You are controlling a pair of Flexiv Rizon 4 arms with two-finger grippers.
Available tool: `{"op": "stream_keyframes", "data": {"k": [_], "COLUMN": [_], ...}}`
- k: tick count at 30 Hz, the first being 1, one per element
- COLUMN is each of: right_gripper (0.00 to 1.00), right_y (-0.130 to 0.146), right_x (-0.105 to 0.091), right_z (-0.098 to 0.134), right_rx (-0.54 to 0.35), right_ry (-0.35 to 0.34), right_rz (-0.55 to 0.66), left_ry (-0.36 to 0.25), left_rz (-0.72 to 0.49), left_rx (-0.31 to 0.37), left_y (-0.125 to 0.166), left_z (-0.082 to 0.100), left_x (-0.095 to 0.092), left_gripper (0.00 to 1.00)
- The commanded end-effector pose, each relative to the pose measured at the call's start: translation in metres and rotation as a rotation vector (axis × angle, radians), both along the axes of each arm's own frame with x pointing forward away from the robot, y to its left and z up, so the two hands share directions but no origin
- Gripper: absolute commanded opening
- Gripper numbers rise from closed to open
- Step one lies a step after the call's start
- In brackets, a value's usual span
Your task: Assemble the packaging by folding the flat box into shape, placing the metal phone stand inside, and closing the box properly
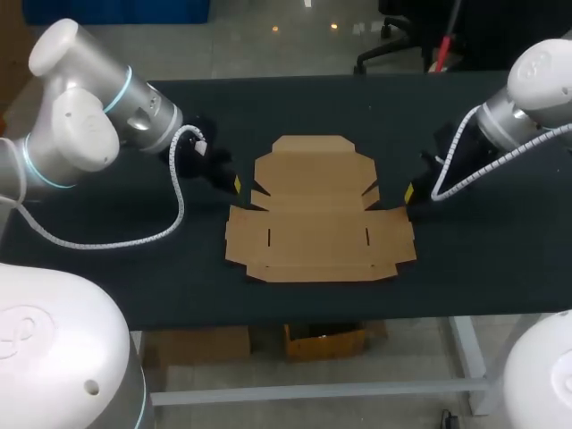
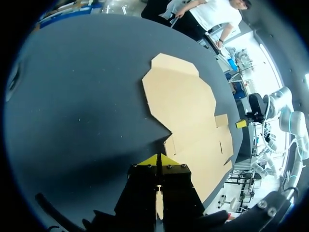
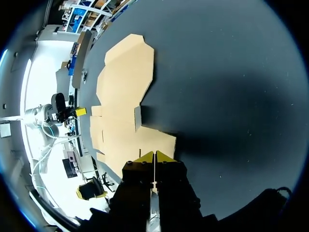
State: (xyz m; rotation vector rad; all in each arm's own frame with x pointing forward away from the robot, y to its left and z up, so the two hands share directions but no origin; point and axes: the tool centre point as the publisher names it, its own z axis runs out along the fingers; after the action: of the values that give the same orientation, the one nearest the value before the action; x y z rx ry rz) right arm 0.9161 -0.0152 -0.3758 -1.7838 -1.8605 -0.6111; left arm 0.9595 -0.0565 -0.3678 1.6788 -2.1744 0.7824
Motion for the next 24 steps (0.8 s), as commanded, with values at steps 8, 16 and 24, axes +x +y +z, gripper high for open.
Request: {"op": "stream_keyframes", "data": {"k": [8, 16, 24], "right_gripper": [0.00, 0.00, 0.00], "right_y": [0.007, 0.013, 0.017], "right_x": [0.006, 0.010, 0.013], "right_z": [-0.006, -0.010, -0.013], "right_rx": [0.023, 0.034, 0.039], "right_ry": [-0.090, -0.102, -0.104], "right_rz": [0.000, 0.007, 0.007], "left_ry": [0.024, 0.043, 0.043], "left_rz": [-0.028, -0.035, -0.025], "left_rx": [-0.003, -0.005, -0.004], "left_y": [-0.009, -0.013, -0.011], "left_z": [-0.004, -0.009, -0.011], "left_x": [0.002, 0.004, 0.005], "left_gripper": [0.00, 0.00, 0.00]}}
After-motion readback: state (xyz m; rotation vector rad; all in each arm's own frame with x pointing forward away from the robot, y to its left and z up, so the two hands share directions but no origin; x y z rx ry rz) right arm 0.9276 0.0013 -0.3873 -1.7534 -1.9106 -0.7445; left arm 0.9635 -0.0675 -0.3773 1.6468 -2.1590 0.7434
